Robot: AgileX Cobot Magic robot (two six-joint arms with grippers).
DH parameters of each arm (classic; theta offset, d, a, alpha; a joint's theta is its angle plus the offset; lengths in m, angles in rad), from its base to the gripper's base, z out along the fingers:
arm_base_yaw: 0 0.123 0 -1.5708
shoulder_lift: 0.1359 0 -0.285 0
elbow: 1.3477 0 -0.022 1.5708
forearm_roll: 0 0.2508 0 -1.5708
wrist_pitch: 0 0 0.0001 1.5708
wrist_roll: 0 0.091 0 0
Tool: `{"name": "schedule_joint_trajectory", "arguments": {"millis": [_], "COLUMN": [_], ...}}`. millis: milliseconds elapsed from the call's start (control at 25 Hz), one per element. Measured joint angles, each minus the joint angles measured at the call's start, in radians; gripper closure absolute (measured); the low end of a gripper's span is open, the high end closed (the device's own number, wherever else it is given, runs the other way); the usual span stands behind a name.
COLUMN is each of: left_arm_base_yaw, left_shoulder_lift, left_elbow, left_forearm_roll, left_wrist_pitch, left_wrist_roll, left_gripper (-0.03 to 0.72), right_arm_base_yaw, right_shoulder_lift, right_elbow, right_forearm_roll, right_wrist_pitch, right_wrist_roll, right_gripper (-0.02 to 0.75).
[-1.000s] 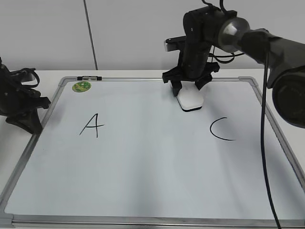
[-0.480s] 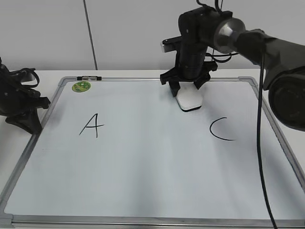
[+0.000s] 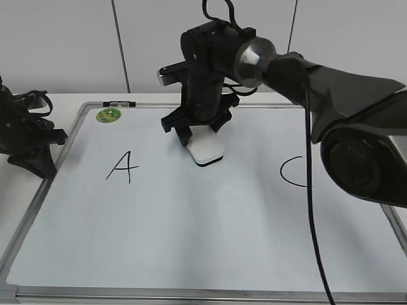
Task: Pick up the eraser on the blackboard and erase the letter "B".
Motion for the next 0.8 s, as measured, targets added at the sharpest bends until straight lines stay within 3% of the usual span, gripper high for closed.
{"name": "schedule_joint_trajectory", "arguments": {"millis": [320,800], "left_arm_base_yaw": [0.0,0.0], "left_shoulder_lift": [0.0,0.0], "left_elbow": [0.0,0.0], "left_forearm_roll": [0.0,0.0], "left_wrist_pitch": [0.0,-0.002], "left_wrist_roll": [0.0,0.0], "left_gripper": [0.663,0.663], "right_arm_base_yaw": [0.001,-0.005], "right_shoulder_lift": [-0.006,-0.215], "right_elbow": [-0.137,-0.09], "right_forearm_roll": [-0.011,-0.025], "right_wrist_pitch": [0.061,0.071], "right_wrist_roll": [-0.002,-0.013], "right_gripper": [0.197,0.198]}}
